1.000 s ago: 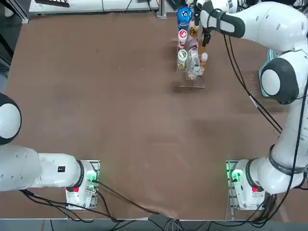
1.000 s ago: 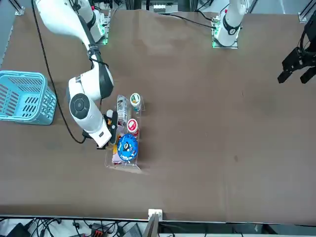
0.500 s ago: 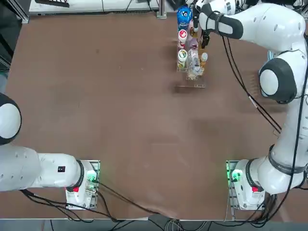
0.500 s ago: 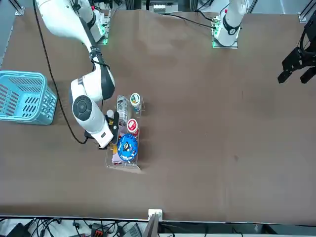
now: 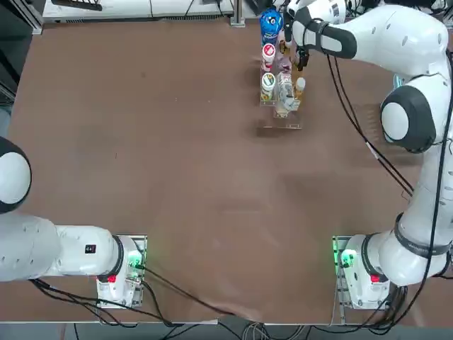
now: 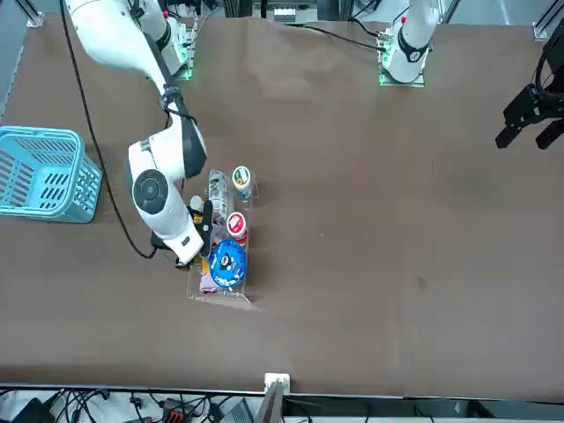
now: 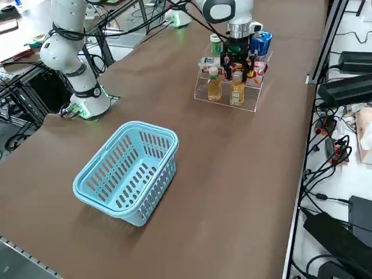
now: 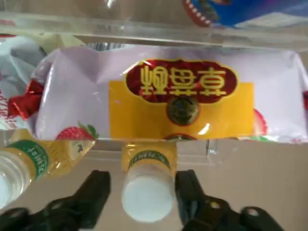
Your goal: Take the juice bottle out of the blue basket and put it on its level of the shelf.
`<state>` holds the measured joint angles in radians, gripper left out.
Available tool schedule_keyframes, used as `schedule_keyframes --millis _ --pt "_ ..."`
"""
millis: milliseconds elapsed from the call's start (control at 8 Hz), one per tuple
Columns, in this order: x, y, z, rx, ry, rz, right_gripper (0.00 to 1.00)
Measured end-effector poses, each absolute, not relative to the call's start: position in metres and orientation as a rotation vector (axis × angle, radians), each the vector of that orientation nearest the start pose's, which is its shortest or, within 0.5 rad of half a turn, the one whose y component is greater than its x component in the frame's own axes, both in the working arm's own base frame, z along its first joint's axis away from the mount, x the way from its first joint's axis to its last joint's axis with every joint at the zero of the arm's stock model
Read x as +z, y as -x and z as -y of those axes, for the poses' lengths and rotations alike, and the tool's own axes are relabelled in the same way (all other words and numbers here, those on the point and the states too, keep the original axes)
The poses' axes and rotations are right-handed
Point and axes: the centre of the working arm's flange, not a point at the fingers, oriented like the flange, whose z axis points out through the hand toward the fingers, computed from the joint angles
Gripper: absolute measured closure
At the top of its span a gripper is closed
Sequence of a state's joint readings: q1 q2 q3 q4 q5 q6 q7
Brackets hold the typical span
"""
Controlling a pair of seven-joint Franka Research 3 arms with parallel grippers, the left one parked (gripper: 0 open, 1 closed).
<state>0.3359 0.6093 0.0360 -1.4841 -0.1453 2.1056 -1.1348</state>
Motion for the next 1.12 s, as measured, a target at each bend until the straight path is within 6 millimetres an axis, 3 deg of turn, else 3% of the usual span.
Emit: schedule_keyframes --millis 125,500,625,875,1125 --pt "0.323 -0.669 -0.247 -0.031 -2.146 -2.146 0.01" --pt "0.344 -0.679 -0.231 -0.011 -2.167 -2.103 0.0" --pt "0.36 -0.681 -0.218 -0.021 -2.201 -2.078 0.0" --pt "0.414 -0.682 -0.188 0.008 -2.316 -2.016 0.0" --pt "0.464 -0.683 -0.144 0.088 -2.477 -1.93 0.0"
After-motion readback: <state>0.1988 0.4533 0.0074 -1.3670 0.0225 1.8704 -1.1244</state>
